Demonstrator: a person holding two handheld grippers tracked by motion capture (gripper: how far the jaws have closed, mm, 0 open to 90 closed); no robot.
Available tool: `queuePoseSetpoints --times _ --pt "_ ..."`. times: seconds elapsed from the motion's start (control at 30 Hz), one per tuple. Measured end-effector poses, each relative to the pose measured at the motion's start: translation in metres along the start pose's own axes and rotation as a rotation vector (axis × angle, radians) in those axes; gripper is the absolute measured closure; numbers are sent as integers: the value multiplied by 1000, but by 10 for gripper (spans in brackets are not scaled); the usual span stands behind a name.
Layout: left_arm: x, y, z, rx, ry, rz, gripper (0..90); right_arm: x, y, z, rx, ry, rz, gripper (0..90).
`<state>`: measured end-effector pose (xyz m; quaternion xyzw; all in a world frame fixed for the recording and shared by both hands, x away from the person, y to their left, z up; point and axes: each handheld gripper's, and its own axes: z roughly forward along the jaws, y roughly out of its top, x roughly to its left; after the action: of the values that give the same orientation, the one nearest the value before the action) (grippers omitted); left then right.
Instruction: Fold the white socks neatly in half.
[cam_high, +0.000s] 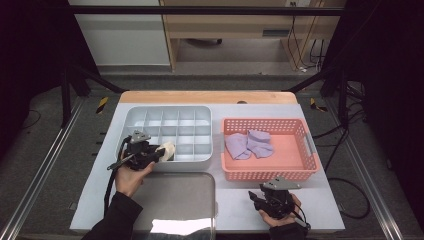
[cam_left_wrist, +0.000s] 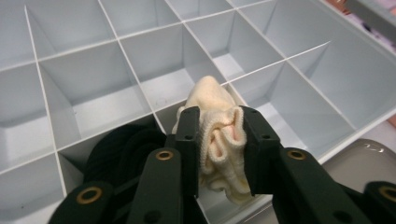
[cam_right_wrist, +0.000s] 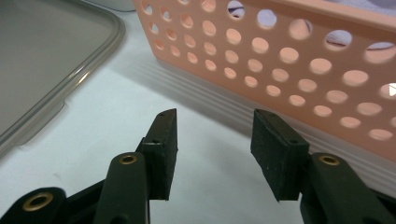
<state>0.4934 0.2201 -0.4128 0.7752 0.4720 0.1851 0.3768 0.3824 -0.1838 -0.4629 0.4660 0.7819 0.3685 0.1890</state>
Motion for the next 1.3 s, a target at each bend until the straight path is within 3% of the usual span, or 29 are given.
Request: queuePoseSetpoints --times 0.13,0.23,0.37,0.43,0.5,0.67,0.73,0.77,0.93,1.07,1.1,1.13,1.23,1.27,1.3 --pt "2 -7 11 63 -8 0 728 0 0 0 1 5 -1 518" --pt "3 -7 11 74 -27 -7 731 0 0 1 7 2 -4 518" --pt "6 -7 8 63 -62 -37 680 1 0 1 7 5 -3 517" --pt "8 -7 1 34 -61 -41 585 0 0 0 0 6 -2 516" --pt "9 -8 -6 -23 -49 -43 624 0 0 1 4 6 1 517" --pt "2 -7 -2 -48 -21 -16 786 1 1 1 6 5 -6 524" --pt "0 -8 1 -38 -3 -4 848 1 0 0 7 2 -3 532" --pt "0 -9 6 -3 24 12 856 1 0 0 3 6 1 535" --pt "2 -14 12 34 17 11 858 1 1 0 -2 9 -5 540" --pt "2 -14 10 12 10 5 834 1 1 0 -14 18 -9 542" --pt "2 -14 5 -14 10 1 767 2 2 -2 -26 27 -1 542" --pt "2 -14 5 -14 10 1 755 2 2 -2 -26 27 -1 542" --pt "2 -14 -15 -106 -9 -14 693 1 3 -6 -67 45 1 537" --pt "2 -14 -15 -106 -9 -14 673 1 3 -6 -67 45 1 537" --pt "0 -16 -26 -140 -19 -12 645 1 4 -9 -89 49 4 531"
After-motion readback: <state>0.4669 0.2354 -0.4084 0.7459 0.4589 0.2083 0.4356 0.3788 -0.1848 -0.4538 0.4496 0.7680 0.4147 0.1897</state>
